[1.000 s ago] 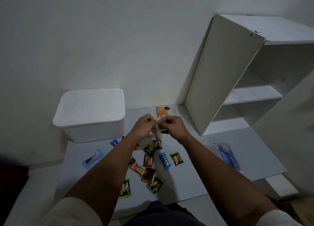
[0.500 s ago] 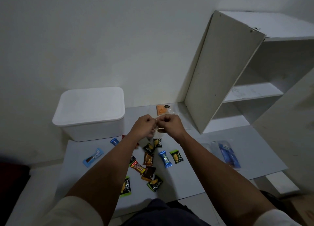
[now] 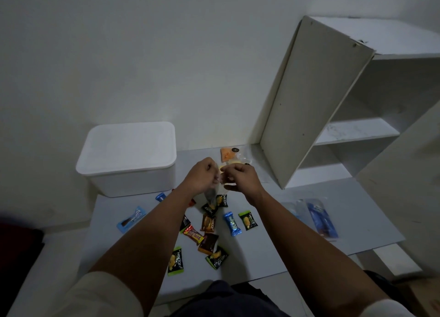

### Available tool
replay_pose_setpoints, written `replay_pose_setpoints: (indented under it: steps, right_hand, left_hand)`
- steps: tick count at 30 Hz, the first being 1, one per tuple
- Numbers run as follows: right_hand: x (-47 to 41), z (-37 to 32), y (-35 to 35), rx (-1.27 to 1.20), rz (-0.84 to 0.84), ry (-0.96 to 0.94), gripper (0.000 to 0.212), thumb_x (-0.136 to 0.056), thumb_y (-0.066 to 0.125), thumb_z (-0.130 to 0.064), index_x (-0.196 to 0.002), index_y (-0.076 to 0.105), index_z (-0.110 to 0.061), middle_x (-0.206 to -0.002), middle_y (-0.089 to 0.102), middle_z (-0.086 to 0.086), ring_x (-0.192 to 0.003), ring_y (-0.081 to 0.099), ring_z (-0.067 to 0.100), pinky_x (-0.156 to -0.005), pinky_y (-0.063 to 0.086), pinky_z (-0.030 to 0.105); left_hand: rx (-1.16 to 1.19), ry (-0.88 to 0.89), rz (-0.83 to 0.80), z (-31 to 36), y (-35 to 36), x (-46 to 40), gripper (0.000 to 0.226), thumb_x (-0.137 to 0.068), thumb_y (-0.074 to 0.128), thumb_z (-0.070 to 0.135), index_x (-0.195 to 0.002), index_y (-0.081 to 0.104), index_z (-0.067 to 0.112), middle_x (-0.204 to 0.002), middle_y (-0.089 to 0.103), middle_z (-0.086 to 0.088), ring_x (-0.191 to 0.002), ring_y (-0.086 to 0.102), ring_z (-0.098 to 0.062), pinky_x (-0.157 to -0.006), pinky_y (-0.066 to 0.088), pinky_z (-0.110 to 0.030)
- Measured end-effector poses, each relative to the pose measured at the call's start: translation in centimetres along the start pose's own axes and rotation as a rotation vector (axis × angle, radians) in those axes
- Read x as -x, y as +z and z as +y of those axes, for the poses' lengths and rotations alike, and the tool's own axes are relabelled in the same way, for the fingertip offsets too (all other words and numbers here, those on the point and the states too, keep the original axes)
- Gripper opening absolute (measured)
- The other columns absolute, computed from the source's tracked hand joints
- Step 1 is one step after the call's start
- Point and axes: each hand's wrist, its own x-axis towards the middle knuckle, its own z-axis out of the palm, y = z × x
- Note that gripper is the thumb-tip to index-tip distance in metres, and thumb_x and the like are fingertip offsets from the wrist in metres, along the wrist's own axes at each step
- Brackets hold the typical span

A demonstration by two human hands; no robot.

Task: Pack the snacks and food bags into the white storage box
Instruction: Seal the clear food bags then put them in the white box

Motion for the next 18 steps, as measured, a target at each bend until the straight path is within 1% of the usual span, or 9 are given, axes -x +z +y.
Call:
replay_pose_setpoints:
  steps: [2,5,8,11,14,16,18]
  right_hand:
    - [-0.1,-0.5,-0.3,0.009,-0.024,0.002,0.018,-0.094,0.071,-0.023,-0.097,0.076,-0.005,-0.084,0.075,0.008,-0.079,0.072,0.02,-0.078,0.06,0.038]
    - [-0.2,-0.7,-0.6,0.112,-0.088,-0.013,0.01,-0.092,0.071,-0.014,-0.097,0.076,-0.006,-0.092,0.078,0.012,-0.084,0.075,0.02,-0.082,0.061,0.039]
    - [0.1,-0.9,-0.5,0.138,-0.11,-0.007,0.015,-0.09,0.075,-0.014,-0.099,0.075,-0.003,-0.093,0.078,0.012,-0.084,0.075,0.019,-0.081,0.061,0.038]
    - [0.4,-1.0,-0.3,0.167,-0.104,-0.014,0.02,-0.088,0.076,-0.016,-0.099,0.073,0.001,-0.091,0.079,0.009,-0.082,0.074,0.017,-0.075,0.061,0.033]
    - [0.3,-0.7,-0.4,0.181,-0.067,-0.016,0.015,-0.089,0.071,-0.009,-0.098,0.073,0.004,-0.093,0.077,0.019,-0.082,0.075,0.022,-0.078,0.062,0.038]
    - [0.3,-0.7,-0.5,0.178,-0.059,-0.003,0.018,-0.091,0.069,-0.012,-0.099,0.073,0.004,-0.093,0.077,0.021,-0.084,0.076,0.027,-0.079,0.062,0.039]
    - [0.4,-0.7,-0.6,0.182,-0.069,0.003,0.024,-0.092,0.071,-0.02,-0.099,0.073,0.003,-0.094,0.077,0.019,-0.087,0.077,0.029,-0.077,0.062,0.038]
  left_hand:
    - [-0.012,0.003,-0.002,-0.2,0.1,-0.1,0.02,-0.105,0.044,0.016,-0.089,0.054,0.013,-0.084,0.069,-0.008,-0.076,0.069,-0.022,-0.081,0.06,-0.051]
    - [0.006,-0.007,0.029,0.1,0.0,-0.2,0.02,-0.104,0.045,0.012,-0.087,0.057,0.013,-0.088,0.07,-0.012,-0.077,0.07,-0.023,-0.079,0.062,-0.046]
    - [0.006,-0.023,0.046,0.4,-0.5,-0.2,0.021,-0.102,0.048,0.009,-0.085,0.06,0.012,-0.089,0.071,-0.01,-0.08,0.072,-0.025,-0.074,0.063,-0.04]
    - [0.01,-0.046,0.042,0.3,-0.9,-0.4,0.018,-0.099,0.055,0.009,-0.085,0.066,0.008,-0.086,0.075,-0.007,-0.082,0.076,-0.025,-0.076,0.064,-0.043]
    - [0.041,-0.087,0.0,0.2,-1.0,-0.5,0.018,-0.097,0.056,0.008,-0.086,0.07,0.006,-0.082,0.077,-0.011,-0.078,0.077,-0.024,-0.08,0.063,-0.047]
    - [0.046,-0.09,-0.027,0.2,-1.0,-0.3,0.017,-0.098,0.058,0.009,-0.089,0.072,0.005,-0.082,0.077,-0.013,-0.079,0.077,-0.024,-0.081,0.063,-0.046]
    - [0.034,-0.079,-0.04,0.3,-1.1,-0.1,0.017,-0.098,0.059,0.011,-0.093,0.074,0.005,-0.086,0.078,-0.013,-0.081,0.078,-0.023,-0.077,0.064,-0.04]
